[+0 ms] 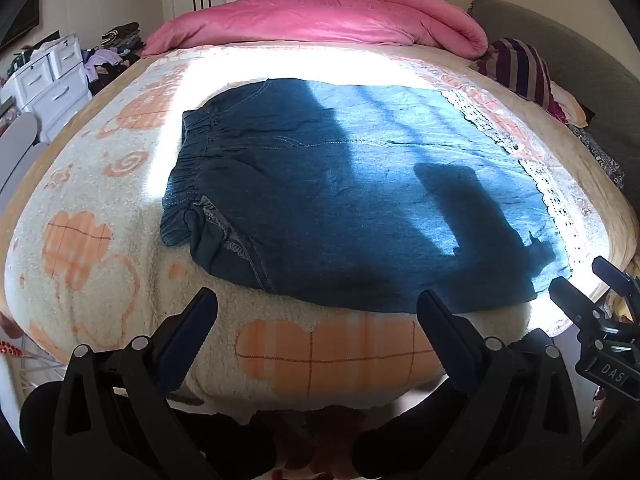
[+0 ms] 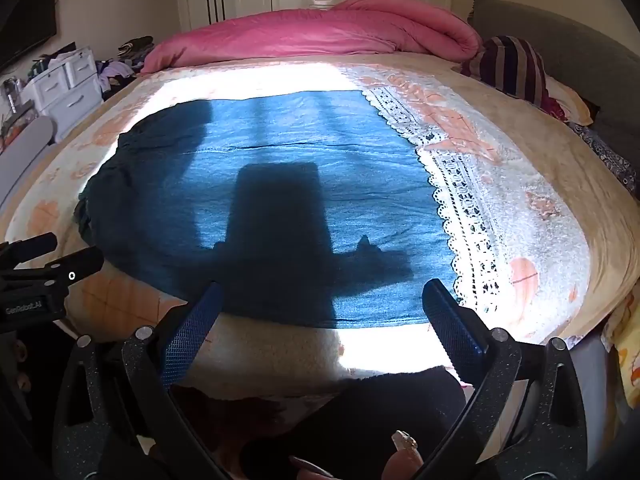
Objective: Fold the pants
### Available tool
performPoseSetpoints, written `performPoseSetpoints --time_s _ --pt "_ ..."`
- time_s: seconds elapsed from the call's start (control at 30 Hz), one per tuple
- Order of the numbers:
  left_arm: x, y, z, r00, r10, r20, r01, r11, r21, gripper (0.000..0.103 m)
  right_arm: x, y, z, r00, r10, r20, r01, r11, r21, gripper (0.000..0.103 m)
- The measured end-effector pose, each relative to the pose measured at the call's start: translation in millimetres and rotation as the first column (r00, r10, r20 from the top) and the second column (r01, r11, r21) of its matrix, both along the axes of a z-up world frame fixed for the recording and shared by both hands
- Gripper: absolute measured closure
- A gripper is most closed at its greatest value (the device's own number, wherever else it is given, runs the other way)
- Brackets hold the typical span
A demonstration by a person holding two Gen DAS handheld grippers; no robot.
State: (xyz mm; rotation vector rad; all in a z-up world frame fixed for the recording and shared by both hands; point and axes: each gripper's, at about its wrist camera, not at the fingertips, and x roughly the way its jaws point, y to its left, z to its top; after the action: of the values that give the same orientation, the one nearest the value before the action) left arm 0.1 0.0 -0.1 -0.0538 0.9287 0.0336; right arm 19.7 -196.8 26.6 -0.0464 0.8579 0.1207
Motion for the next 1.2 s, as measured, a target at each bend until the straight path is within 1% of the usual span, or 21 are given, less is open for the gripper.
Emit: performPoseSetpoints --time_s 0.1,0.17,0.23,0.4,1.2 --pt "1.3 -0.1 0.1 1.000 0.005 -0.004 -0.005 1.000 0.003 0.004 1.5 2.1 -1.2 1.000 0.004 0.000 -0.004 1.000 -0.007 0.008" --pt "1.0 0.3 4.4 1.000 0.010 -0.003 -0.010 1.000 0.003 0.004 1.4 1.1 -1.8 1.000 0.005 0.006 -0.005 1.000 0.008 0.008" --pt "2.9 2.1 6.0 1.000 0.010 -0.002 -0.010 1.000 0.000 0.004 0.4 -1.6 2.8 1.000 0.006 0.008 -0.006 1.000 0.007 0.008" --pt "-2.5 0.7 5.5 1.000 0.004 0.007 -0.003 1.000 -0.005 0.004 -1.2 -2.0 2.6 1.000 0.007 0.018 -0.007 1.000 0.007 0.008" --pt "-2.6 1.6 4.9 1.000 0.005 0.007 -0.005 1.000 -0.008 0.004 -0.7 2.4 0.8 1.000 0.016 0.013 -0.016 1.000 0.004 0.008"
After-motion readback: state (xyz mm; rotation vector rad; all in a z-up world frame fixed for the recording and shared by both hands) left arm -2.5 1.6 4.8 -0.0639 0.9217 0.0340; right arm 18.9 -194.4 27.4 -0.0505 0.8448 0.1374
